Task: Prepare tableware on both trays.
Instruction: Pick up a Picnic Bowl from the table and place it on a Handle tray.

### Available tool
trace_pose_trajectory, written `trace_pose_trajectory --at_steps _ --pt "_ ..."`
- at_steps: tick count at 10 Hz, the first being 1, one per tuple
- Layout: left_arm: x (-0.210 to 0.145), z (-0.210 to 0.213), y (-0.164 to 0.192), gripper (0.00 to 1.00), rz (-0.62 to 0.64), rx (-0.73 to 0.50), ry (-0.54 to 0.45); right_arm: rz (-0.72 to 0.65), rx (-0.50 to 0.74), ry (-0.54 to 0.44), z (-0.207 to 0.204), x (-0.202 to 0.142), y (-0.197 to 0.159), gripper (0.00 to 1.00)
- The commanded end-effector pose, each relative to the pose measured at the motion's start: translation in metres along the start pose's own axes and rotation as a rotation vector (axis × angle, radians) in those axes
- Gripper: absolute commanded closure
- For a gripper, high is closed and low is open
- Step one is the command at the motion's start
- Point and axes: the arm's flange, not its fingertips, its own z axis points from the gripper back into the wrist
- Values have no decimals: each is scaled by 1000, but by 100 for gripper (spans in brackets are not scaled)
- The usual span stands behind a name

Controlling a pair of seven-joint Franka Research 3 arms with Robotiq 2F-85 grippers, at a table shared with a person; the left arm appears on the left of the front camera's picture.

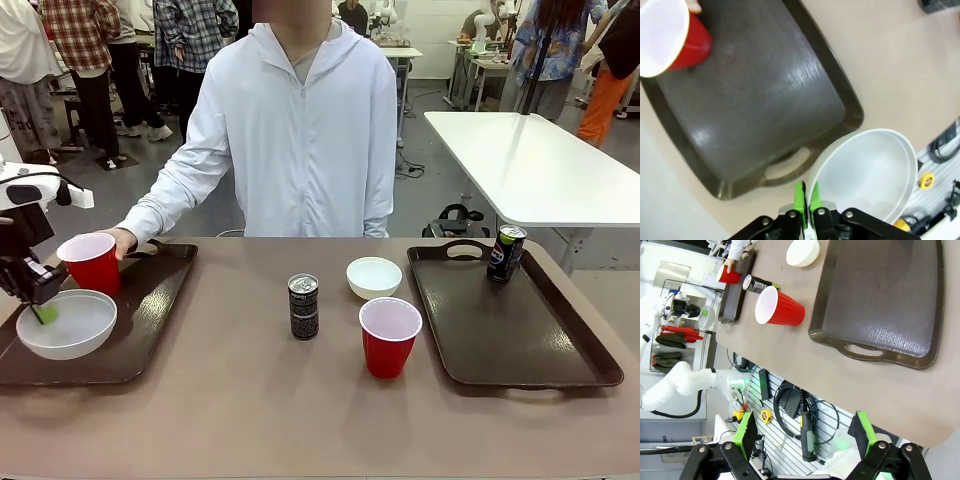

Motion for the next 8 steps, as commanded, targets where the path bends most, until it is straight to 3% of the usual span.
trace_pose_trajectory --at_steps 1,4,5,8 --pt "-35 -23 2 96 23 7 17 4 23 -10 0 1 1 0" --pt "-18 -35 16 96 120 14 -15 4 23 -10 0 1 1 0" --pt "-6 -48 25 96 164 -41 -46 4 23 -10 0 1 1 0" --pt "19 -90 40 96 243 -11 -19 4 23 -10 0 1 1 0"
